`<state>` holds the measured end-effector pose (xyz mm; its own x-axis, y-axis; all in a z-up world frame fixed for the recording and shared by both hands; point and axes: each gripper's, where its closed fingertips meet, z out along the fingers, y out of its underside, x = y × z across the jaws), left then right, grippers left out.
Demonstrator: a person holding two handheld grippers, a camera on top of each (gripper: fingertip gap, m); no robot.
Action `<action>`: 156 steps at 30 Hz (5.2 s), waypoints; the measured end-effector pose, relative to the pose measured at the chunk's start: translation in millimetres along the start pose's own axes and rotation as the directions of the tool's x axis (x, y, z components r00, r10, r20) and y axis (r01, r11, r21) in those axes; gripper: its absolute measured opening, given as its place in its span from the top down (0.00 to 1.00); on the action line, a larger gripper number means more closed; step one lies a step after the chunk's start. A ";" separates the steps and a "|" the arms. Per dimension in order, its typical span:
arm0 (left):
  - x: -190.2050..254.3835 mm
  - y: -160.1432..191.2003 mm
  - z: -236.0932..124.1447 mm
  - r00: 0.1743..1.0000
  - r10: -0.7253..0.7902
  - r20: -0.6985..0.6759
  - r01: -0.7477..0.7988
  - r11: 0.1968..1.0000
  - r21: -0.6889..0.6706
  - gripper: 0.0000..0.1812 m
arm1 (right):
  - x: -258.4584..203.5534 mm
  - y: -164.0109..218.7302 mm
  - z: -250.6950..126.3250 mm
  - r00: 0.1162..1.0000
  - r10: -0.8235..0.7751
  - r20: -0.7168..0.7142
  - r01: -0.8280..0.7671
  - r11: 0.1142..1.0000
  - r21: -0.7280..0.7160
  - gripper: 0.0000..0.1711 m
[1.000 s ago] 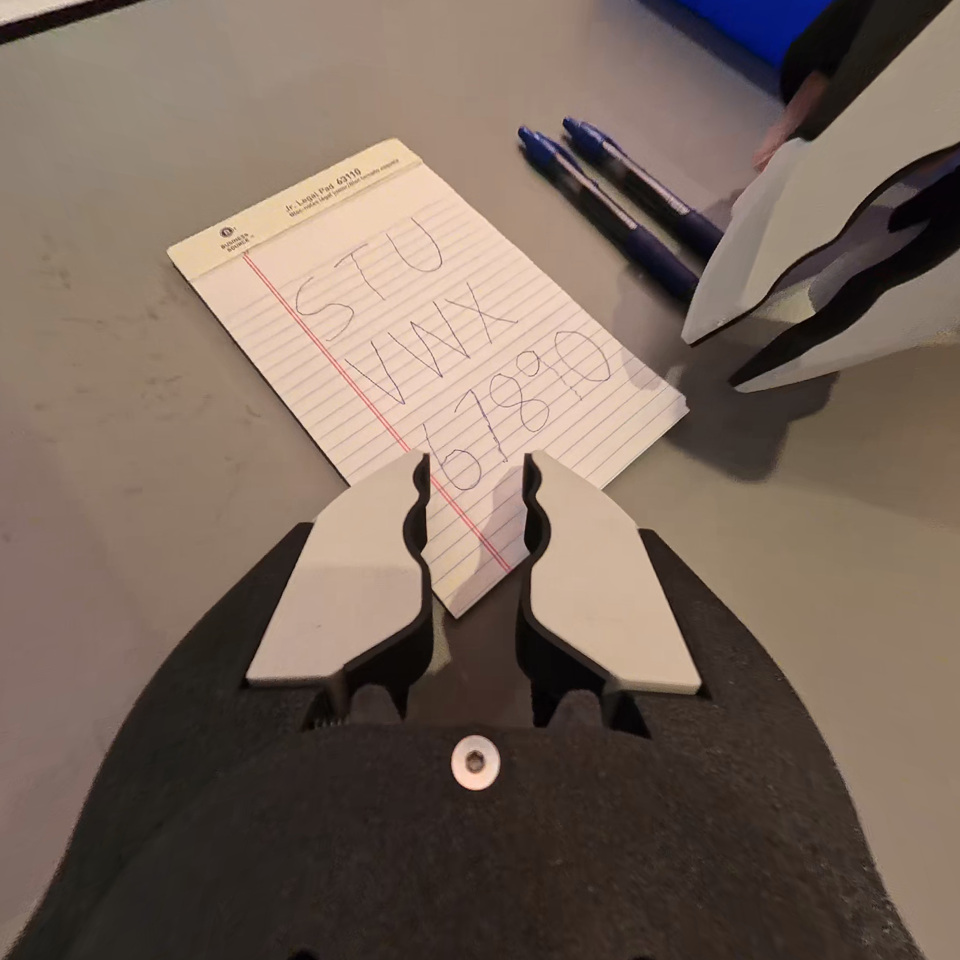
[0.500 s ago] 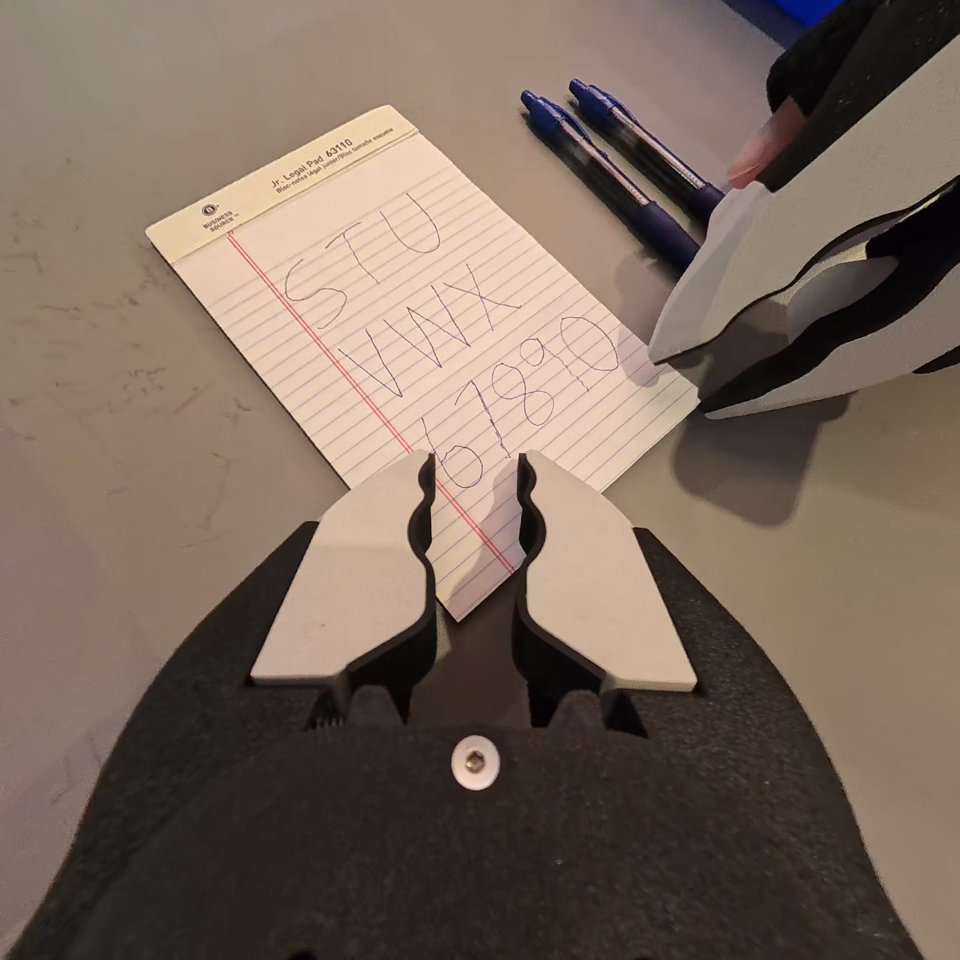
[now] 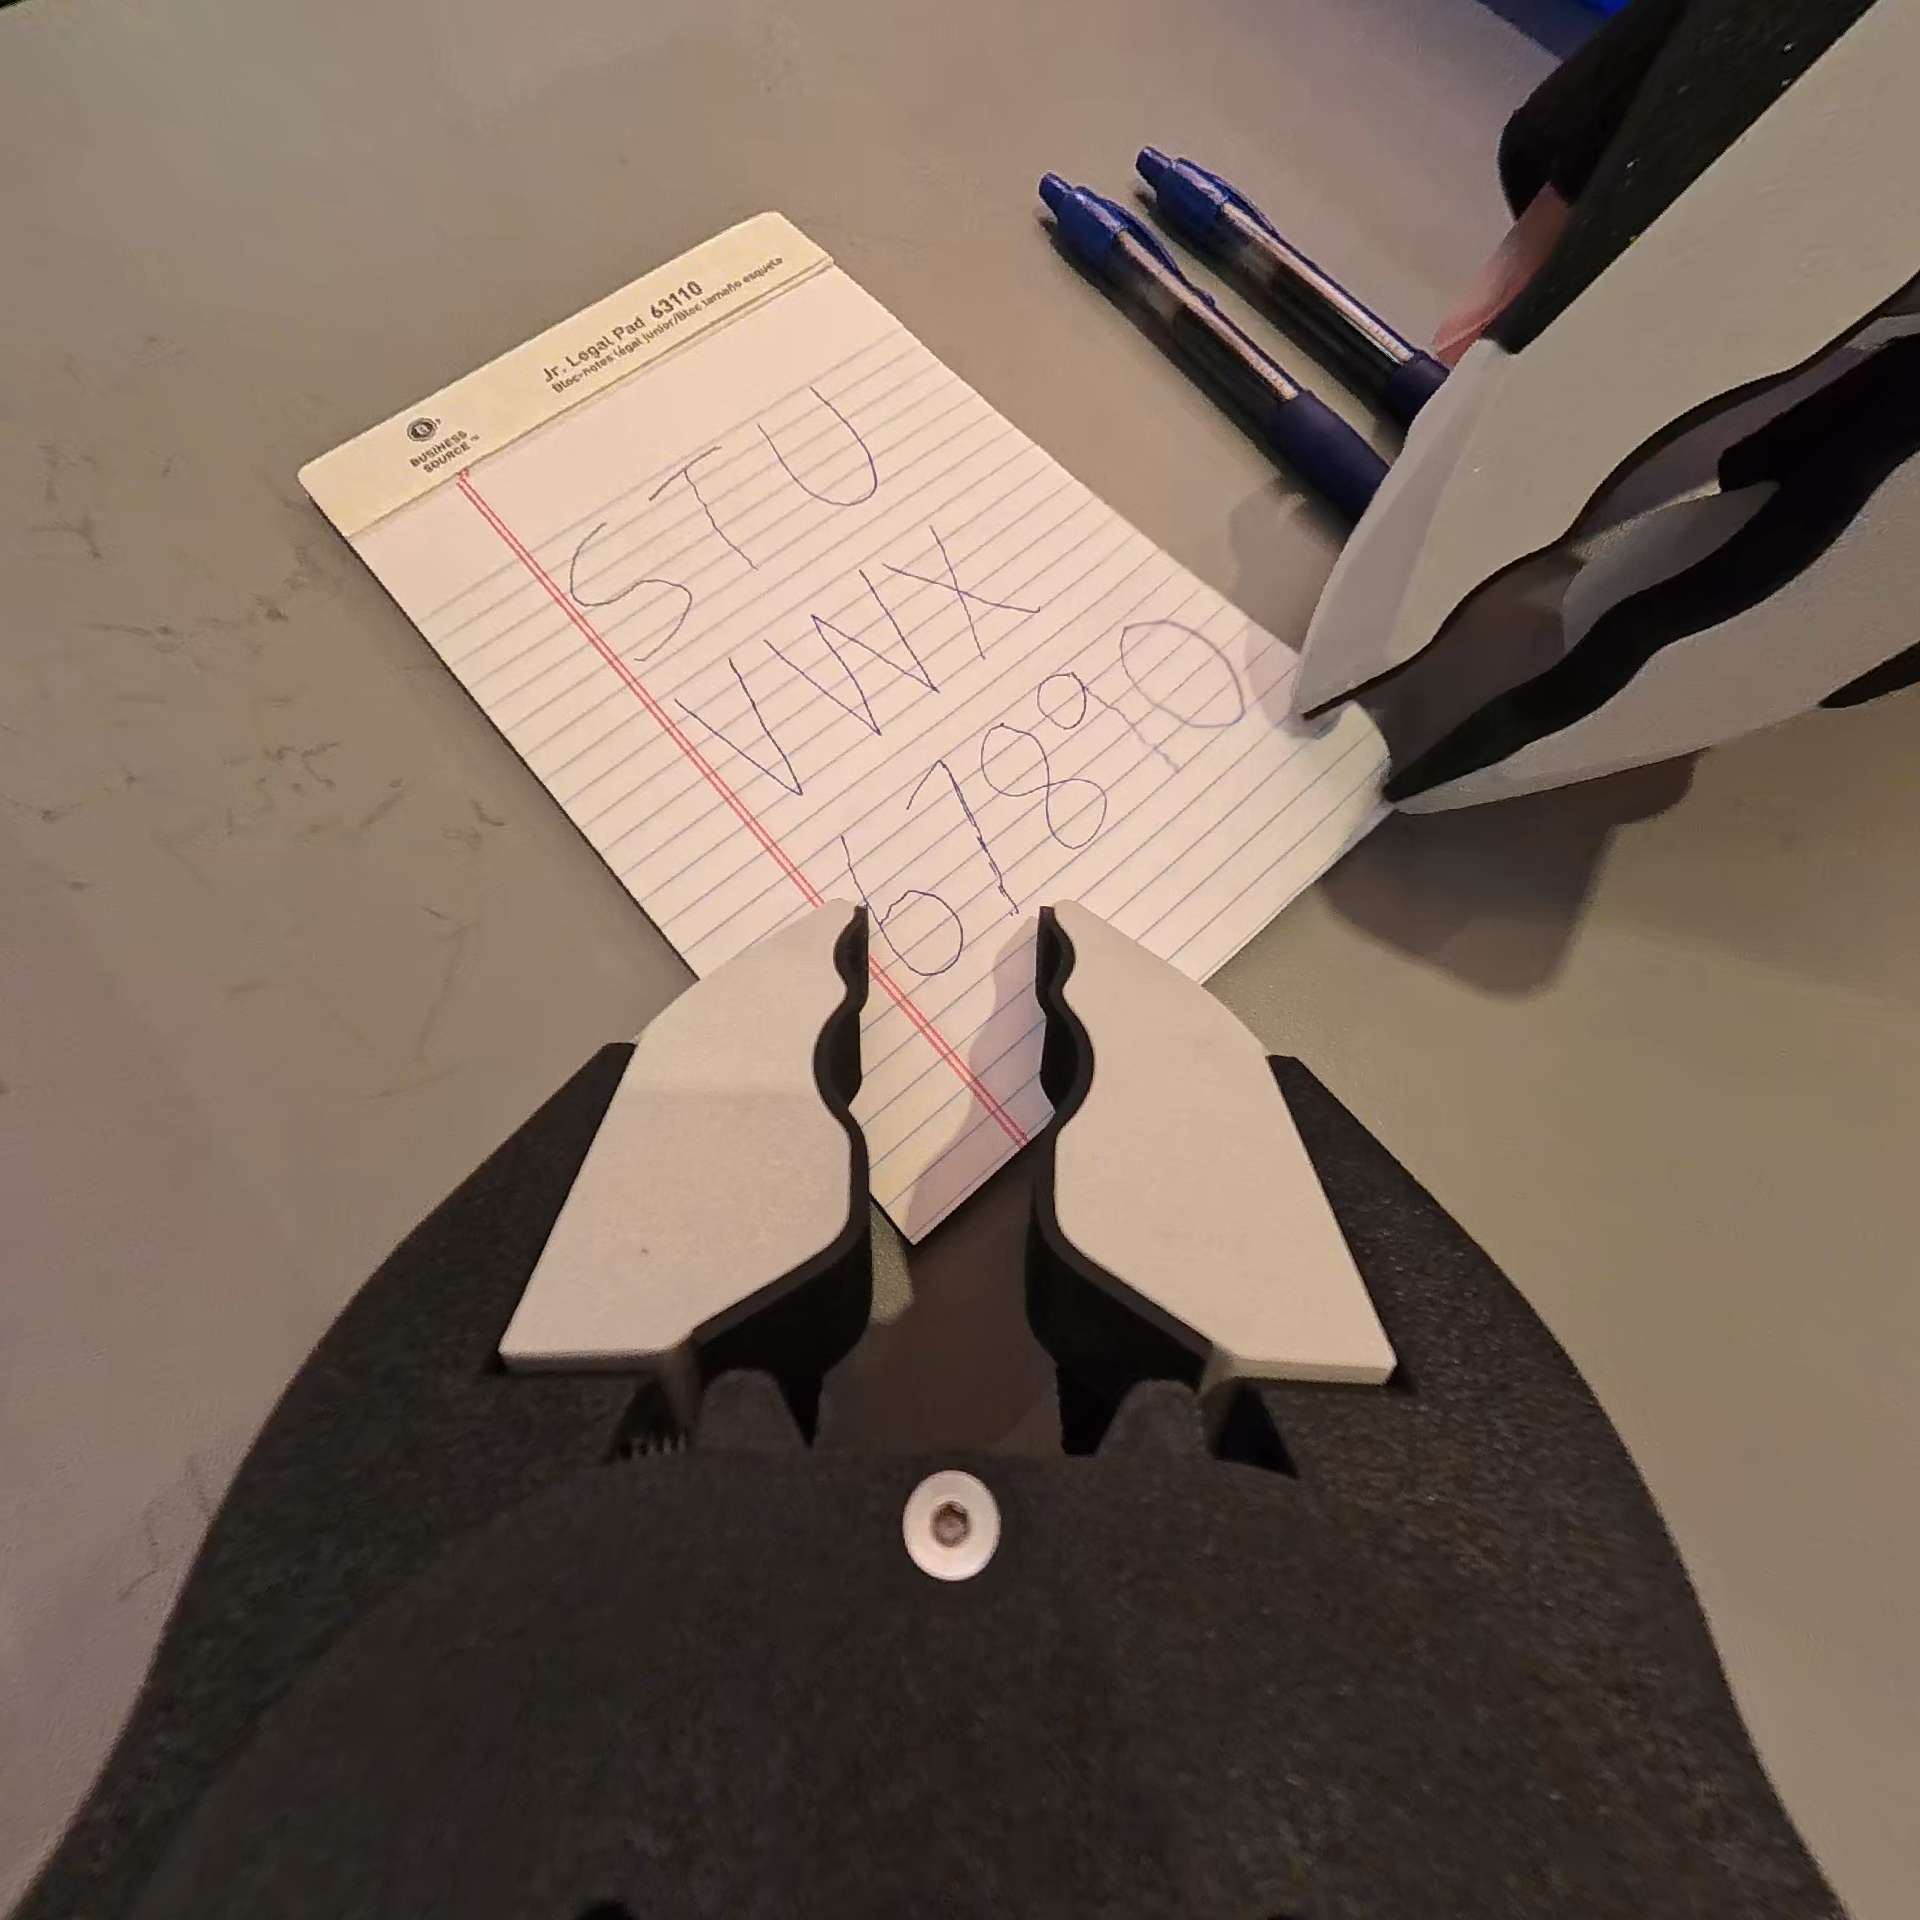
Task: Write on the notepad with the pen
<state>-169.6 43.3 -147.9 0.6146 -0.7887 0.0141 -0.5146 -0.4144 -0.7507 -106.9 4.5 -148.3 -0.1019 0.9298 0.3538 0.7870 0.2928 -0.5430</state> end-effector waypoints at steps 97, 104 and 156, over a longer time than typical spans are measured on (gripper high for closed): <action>15.3 -26.0 3.2 0.888 0.459 0.026 -0.454 0.884 -0.108 1.00 | 45.5 -0.5 -14.9 0.966 0.218 -0.139 -0.185 0.959 0.214 0.79; 18.0 -21.5 1.8 0.905 0.426 0.004 -0.424 0.901 -0.091 0.99 | 48.1 -4.6 0.6 0.969 0.140 -0.204 -0.113 0.984 0.139 0.93; 2.5 -78.4 -3.6 0.987 0.156 -0.028 -0.151 0.979 0.136 1.00 | 151.5 66.7 23.7 0.731 0.682 -0.036 -0.678 0.731 0.082 1.00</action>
<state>-129.9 72.2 -86.6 0.5097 -0.8562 -0.0850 -0.5156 -0.2249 -0.8268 -84.3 170.1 -148.9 0.4843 0.8708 -0.0840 0.5940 -0.3979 -0.6992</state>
